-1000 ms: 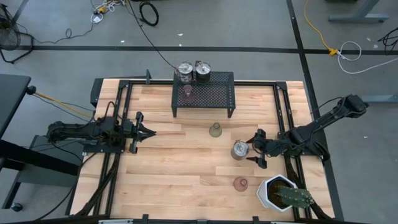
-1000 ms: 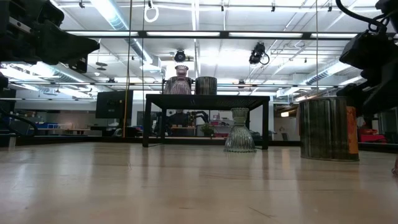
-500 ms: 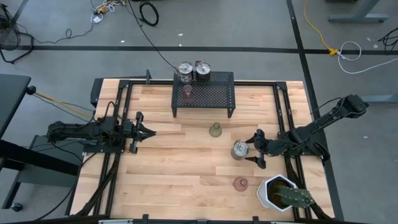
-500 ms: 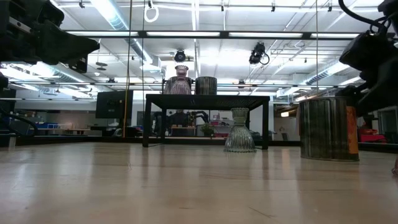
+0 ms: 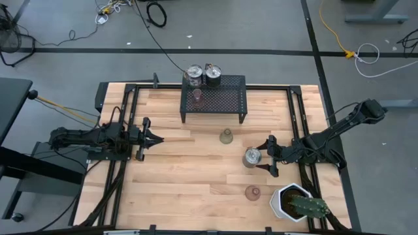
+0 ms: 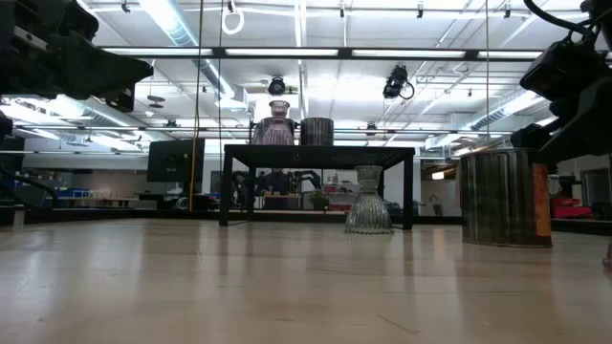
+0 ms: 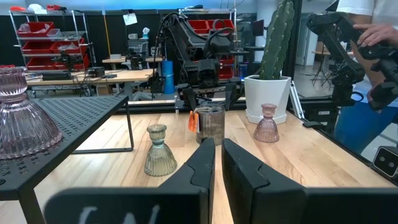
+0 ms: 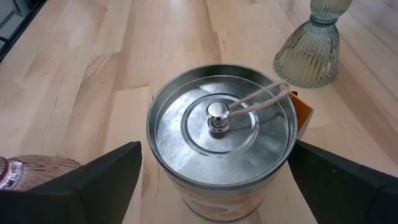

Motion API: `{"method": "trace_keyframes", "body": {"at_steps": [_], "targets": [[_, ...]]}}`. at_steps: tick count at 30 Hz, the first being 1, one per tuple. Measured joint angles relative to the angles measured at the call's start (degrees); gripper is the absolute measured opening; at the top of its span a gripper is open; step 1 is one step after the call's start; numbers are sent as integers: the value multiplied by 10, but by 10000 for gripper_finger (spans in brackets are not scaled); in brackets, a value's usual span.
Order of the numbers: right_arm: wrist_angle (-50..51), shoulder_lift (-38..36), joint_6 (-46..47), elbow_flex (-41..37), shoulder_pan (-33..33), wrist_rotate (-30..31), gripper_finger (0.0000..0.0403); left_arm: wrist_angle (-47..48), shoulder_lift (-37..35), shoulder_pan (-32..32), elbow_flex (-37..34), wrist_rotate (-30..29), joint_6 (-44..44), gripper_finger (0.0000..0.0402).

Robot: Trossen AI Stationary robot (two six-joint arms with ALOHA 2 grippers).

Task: Pick & Place candle stick holders
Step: Put the silver scented candle on the shelf

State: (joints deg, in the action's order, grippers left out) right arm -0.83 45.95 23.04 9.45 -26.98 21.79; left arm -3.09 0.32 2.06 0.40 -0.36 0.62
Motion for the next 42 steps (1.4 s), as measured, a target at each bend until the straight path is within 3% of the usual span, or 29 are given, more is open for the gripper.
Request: {"method": "trace_keyframes", "body": {"at_steps": [28, 42], "targets": [[-93, 85, -43, 0, 18, -4, 400, 0, 0, 0, 0, 0, 0, 34], [-100, 92, -43, 0, 18, -4, 400, 0, 0, 0, 0, 0, 0, 34]]}}
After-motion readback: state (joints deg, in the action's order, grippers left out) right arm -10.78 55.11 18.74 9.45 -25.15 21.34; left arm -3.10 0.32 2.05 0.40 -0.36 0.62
